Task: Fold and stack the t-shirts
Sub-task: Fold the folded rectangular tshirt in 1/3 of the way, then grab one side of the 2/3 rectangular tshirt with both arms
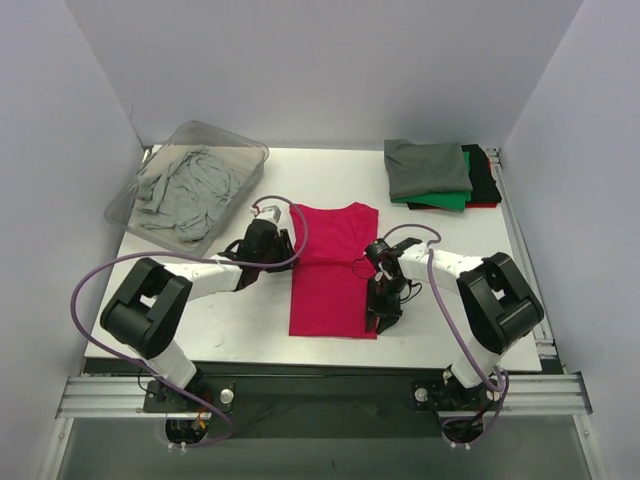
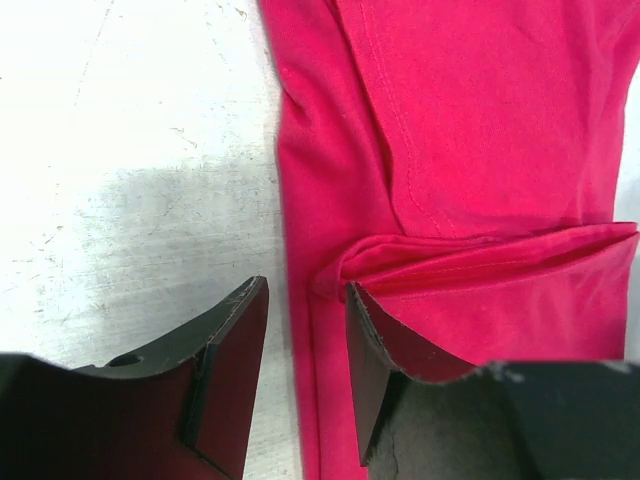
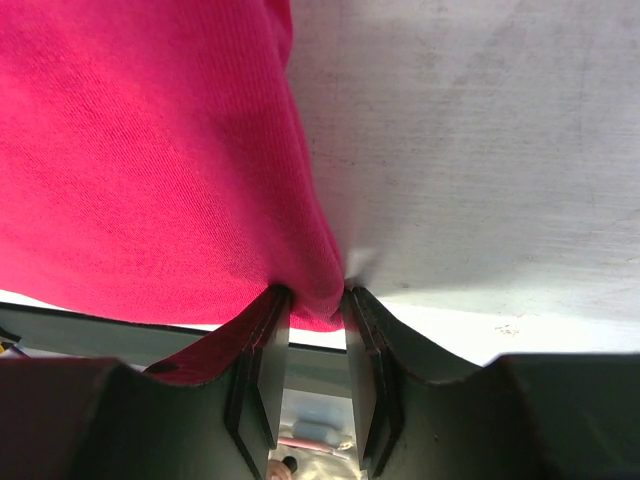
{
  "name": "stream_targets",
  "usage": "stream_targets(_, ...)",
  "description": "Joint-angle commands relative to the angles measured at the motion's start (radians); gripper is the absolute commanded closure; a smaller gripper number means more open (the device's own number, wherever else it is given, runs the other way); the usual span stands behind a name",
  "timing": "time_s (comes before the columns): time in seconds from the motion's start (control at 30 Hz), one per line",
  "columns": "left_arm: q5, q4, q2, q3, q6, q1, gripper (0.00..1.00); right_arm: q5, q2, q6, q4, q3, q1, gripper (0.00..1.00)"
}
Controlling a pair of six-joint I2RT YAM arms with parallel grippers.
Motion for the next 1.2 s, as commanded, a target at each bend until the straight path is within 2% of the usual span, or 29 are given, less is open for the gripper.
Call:
stream_targets(0.0,-0.033,-0.003,-0.079,0.04,-0.019,0.004,0.52,0.019,0.022,-0.01,-0.035,0.001,0.005,0.71)
stream_targets(0.2,-0.007,-0.021,-0.171,0.025,-0.03,-0.005,0.49,0.023,0.018,-0.008,-0.041,-0.004,0.005,0.69)
stream_targets(0.33,0.029,-0.087,-0.237,-0.009,0.025,-0.022,0.48,0.026,0.012,-0.004,-0.042,-0.007,0.007,0.67)
stream_targets(0.4,0.07,-0.162,-0.285,-0.024,0.052,-0.027,0.48,0.029,0.01,-0.003,-0.044,-0.01,0.007,0.67)
stream_targets(0.53,0.05,-0.333,-0.372,-0.06,0.108,-0.059,0.49,0.032,0.003,0.0,-0.044,-0.02,0.007,0.67)
stream_targets(0.7,-0.008,-0.513,-0.424,-0.101,0.135,-0.185,0.49,0.024,0.01,0.001,-0.044,-0.03,0.008,0.69)
stream_targets(0.73,-0.005,-0.525,-0.424,-0.112,0.113,-0.221,0.49,0.021,0.012,0.001,-0.044,-0.033,0.008,0.69)
stream_targets(0.87,0.053,-0.518,-0.429,-0.181,0.056,-0.254,0.49,0.021,0.015,0.006,-0.042,-0.039,0.014,0.7)
stream_targets(1.07,0.075,-0.555,-0.45,-0.218,0.012,-0.265,0.49,0.016,0.024,0.01,-0.042,-0.044,0.034,0.71)
stream_targets(1.17,0.118,-0.499,-0.463,-0.258,0.003,-0.266,0.49,0.015,0.027,0.015,-0.041,-0.045,0.042,0.71)
